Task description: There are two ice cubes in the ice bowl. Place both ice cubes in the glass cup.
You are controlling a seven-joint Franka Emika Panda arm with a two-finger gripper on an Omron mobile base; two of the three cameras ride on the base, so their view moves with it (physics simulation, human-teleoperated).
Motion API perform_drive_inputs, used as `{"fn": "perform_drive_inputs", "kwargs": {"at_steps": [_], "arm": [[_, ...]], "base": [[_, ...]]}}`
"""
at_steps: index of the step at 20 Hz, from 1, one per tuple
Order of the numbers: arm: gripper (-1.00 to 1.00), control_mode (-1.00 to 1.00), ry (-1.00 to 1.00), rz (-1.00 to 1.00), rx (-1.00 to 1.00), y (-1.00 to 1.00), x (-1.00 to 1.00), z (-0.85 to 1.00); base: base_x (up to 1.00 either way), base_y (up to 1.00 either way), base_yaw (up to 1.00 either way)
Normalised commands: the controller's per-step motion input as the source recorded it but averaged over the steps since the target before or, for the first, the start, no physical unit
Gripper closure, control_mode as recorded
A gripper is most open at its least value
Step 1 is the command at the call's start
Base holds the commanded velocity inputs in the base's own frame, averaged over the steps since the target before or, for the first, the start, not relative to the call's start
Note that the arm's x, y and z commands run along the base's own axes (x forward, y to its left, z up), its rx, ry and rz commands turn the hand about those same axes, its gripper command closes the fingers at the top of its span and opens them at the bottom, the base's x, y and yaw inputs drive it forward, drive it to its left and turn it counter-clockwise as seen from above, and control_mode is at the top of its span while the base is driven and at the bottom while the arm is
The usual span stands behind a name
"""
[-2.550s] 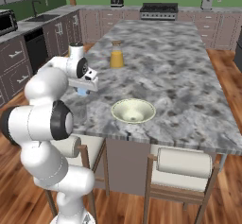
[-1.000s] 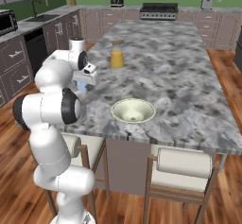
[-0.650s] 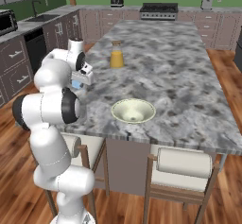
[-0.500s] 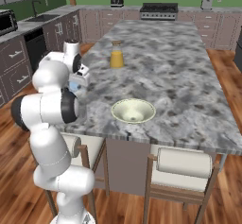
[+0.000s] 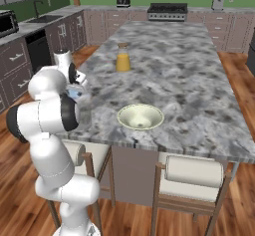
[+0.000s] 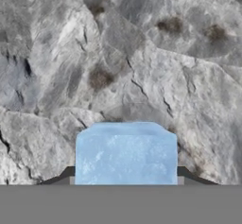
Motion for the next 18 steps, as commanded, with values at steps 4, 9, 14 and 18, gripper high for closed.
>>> {"fn": "perform_drive_inputs", "kwargs": {"at_steps": [4,9,14,18], "arm": [[1.00,-1.00,0.00,0.00,0.00,-0.01,0.00,-0.36],[1.00,-1.00,0.00,0.00,0.00,-0.01,0.04,-0.21],[1.00,-1.00,0.00,0.00,0.00,-0.06,0.11,-0.06],[1.00,-1.00,0.00,0.00,0.00,-0.10,0.10,-0.08]], "base": [[0.00,0.00,0.00],[0.00,0.00,0.00],[0.00,0.00,0.00],[0.00,0.00,0.00]]}}
